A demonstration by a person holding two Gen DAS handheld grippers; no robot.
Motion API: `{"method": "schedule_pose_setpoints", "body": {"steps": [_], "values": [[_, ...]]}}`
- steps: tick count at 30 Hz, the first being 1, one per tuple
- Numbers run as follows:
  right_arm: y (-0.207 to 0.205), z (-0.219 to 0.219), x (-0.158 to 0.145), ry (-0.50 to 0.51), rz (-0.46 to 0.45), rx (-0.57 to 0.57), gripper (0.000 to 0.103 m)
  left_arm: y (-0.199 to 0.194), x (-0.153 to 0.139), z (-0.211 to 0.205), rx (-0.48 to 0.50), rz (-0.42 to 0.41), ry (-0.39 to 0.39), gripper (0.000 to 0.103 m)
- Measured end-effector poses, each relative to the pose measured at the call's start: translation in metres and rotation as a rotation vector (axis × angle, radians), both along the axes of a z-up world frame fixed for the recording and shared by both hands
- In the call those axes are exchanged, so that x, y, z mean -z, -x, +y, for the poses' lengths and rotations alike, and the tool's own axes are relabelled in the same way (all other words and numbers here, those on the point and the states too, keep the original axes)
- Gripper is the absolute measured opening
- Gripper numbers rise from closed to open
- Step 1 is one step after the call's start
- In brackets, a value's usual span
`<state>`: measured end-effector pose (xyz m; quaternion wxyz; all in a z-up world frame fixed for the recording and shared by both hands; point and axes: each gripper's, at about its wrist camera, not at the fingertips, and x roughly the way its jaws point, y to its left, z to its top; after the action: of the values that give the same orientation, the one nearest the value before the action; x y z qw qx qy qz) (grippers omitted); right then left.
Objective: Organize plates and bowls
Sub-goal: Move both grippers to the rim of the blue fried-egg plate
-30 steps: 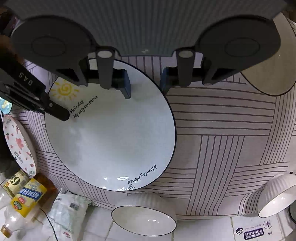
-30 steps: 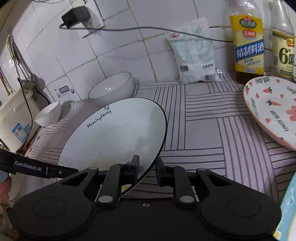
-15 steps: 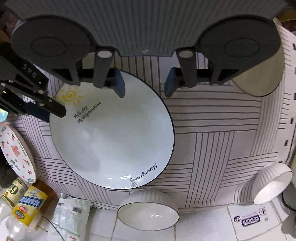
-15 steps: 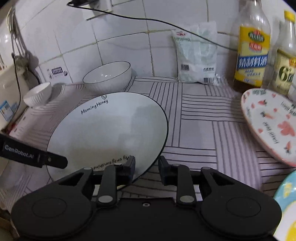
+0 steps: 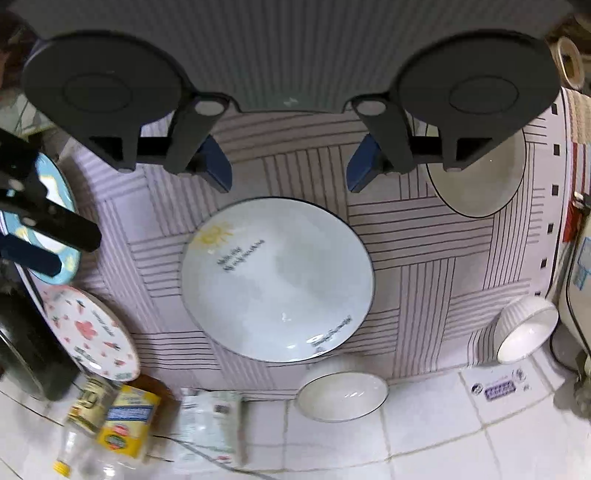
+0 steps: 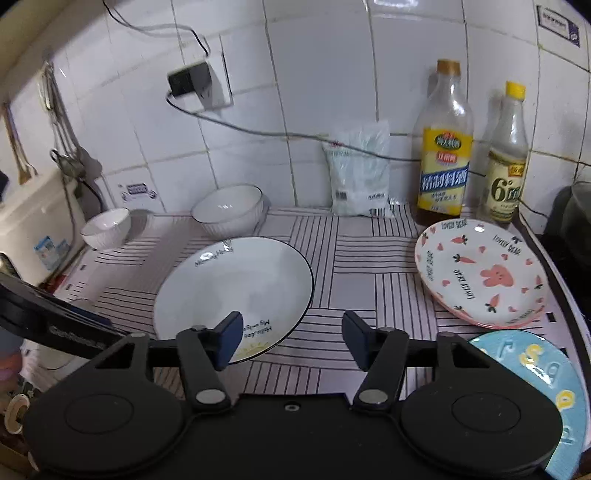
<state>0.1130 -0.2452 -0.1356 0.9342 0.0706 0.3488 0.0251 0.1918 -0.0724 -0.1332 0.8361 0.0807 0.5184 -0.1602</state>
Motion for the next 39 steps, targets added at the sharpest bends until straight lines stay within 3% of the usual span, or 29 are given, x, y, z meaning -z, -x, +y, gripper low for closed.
{"method": "schedule_pose_setpoints", "body": {"steps": [6, 13, 15, 16, 22, 30, 39], "values": [[0.038, 0.0, -0.039, 0.025, -0.025, -0.01, 0.07, 0.034, -0.018, -0.018, 0.035, -0.1, -0.058, 0.075], [0.085, -0.009, -0.068, 0.093, -0.055, 0.029, 0.075, 0.066, -0.021, -0.043, 0.1, -0.079, -0.048, 0.079], [0.095, -0.015, -0.07, 0.101, -0.061, 0.044, 0.078, 0.074, -0.022, -0.053, 0.126, -0.078, -0.046, 0.082], [0.101, -0.02, -0.069, 0.109, -0.064, 0.056, 0.085, 0.078, -0.022, -0.059, 0.14, -0.076, -0.046, 0.083], [0.129, -0.05, -0.058, 0.112, -0.066, 0.155, 0.087, 0.097, -0.027, -0.088, 0.206, -0.063, -0.028, 0.087], [0.156, -0.082, -0.031, 0.19, -0.097, 0.283, 0.092, 0.11, -0.027, -0.126, 0.252, -0.072, -0.025, 0.095], [0.164, -0.112, 0.011, 0.119, -0.069, 0.432, 0.092, 0.106, 0.003, -0.167, 0.274, -0.056, -0.045, 0.096]]}}
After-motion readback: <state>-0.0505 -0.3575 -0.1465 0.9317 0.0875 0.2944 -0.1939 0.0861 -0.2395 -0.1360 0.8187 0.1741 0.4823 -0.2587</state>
